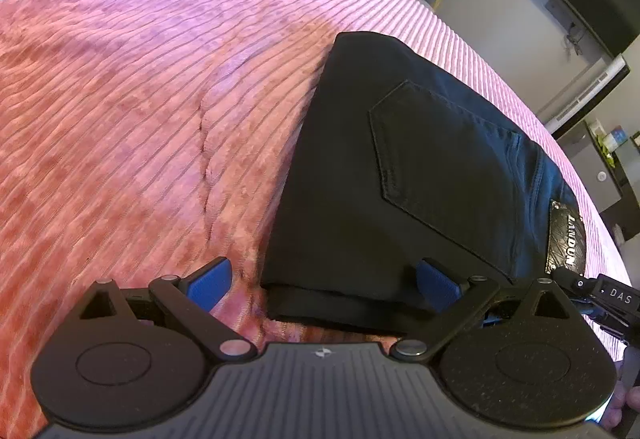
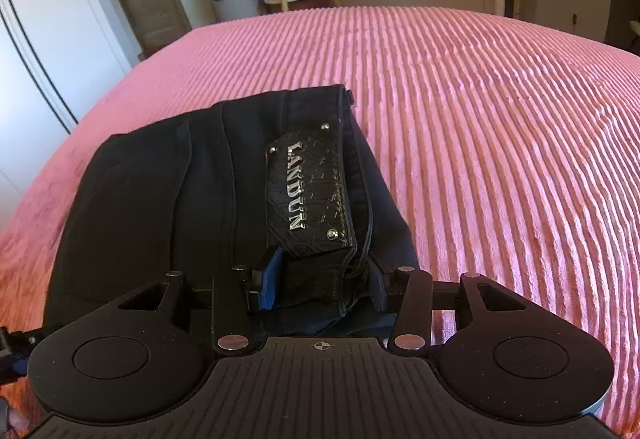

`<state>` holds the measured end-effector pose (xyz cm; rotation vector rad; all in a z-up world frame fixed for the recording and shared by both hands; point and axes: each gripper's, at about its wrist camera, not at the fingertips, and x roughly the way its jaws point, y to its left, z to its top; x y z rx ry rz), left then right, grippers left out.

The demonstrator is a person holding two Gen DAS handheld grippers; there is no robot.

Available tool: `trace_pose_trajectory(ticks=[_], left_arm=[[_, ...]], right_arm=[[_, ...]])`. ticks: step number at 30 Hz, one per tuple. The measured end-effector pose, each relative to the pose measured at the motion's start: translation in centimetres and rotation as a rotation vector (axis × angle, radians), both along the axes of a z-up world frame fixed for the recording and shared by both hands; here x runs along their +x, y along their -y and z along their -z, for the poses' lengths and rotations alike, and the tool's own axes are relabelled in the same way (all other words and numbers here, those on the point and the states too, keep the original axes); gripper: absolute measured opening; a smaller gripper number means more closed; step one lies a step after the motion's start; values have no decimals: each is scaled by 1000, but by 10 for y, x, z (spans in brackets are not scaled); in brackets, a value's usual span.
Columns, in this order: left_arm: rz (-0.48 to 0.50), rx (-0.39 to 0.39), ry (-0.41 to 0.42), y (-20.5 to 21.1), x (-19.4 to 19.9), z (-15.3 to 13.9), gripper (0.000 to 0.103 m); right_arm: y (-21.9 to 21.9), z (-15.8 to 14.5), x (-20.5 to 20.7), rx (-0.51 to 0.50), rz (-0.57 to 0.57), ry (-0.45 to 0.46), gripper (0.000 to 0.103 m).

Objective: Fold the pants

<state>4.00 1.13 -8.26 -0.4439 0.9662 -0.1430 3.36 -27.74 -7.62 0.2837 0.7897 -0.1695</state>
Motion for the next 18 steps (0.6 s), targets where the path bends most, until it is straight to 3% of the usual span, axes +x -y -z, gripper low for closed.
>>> trace_pose_trajectory(ticks=[7, 10, 18], left_arm=[[-11, 11, 8, 0, -2, -3, 99], [-18, 9, 16, 0, -3, -6, 99], [-27, 16, 10, 0, 3, -4, 99]], right_arm=[[10, -4, -4, 31, 10, -12, 56], [23, -7, -6, 74, 14, -11, 67], [62, -19, -2, 130, 35, 39, 70]])
